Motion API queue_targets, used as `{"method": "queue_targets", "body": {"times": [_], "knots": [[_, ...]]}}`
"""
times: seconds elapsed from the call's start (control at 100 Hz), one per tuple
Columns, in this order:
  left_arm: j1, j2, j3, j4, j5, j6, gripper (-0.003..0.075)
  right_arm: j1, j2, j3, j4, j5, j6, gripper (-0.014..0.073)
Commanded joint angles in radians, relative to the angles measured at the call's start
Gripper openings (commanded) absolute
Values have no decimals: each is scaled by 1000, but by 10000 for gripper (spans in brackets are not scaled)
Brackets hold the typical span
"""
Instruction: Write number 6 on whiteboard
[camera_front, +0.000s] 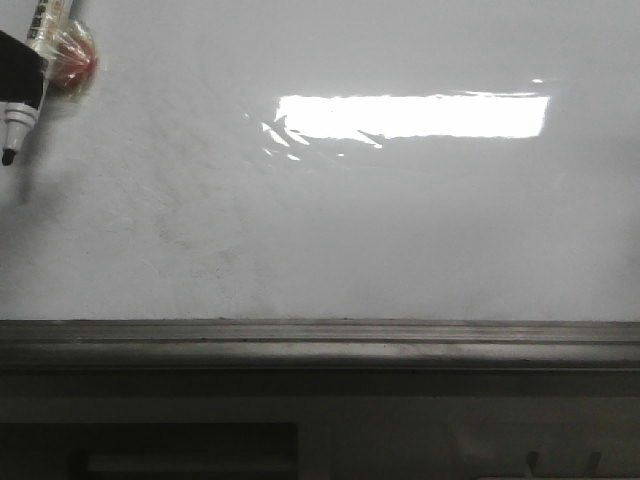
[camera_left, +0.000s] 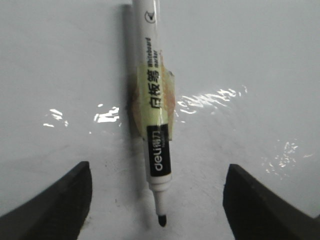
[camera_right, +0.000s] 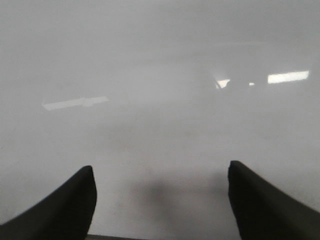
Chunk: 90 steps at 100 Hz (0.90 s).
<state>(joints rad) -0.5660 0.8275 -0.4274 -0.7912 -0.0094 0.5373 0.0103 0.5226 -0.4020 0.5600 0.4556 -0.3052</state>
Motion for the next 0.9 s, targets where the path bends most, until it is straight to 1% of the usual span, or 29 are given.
{"method": "queue_targets", "body": {"times": [0.0,0.27,0.35,0.4,0.41,0.43,0.47,0.49,0.54,0.56,0.75,0.83,0.89], "knots": [[-21,41,-45,-11,-120,5,482,-2,8,-37,10,-55,-13,498],[-18,163,-105,-4,-137,5,426,-2,8,-37,10,-55,-13,498],[-18,185,-117,-4,-110,5,381,-2,8,-37,10,-55,-13,498],[-18,187,-119,-4,-107,5,311,-2,8,-37,10,-55,-13,498],[-18,187,-119,-4,-107,5,311,-2,8,-37,10,-55,-13,498],[-18,187,-119,-4,-107,5,274,-2,8,-37,10,-55,-13,498],[-18,182,-119,-4,-107,5,176,-2,8,-37,10,-55,-13,498],[-18,177,-119,-4,-107,5,145,-2,8,-37,10,-55,-13,498],[-18,166,-119,4,-107,5,15,-2,8,-37,10,-55,-13,498],[-18,159,-119,11,-105,5,-17,-2,8,-37,10,-53,-13,498],[-18,72,-119,120,-26,5,-20,-2,8,-39,10,-45,-13,498],[-18,20,-122,193,55,5,-20,5,8,-52,18,-11,-26,498],[-18,-4,-128,254,161,5,-20,19,23,-74,63,44,-94,498]]}}
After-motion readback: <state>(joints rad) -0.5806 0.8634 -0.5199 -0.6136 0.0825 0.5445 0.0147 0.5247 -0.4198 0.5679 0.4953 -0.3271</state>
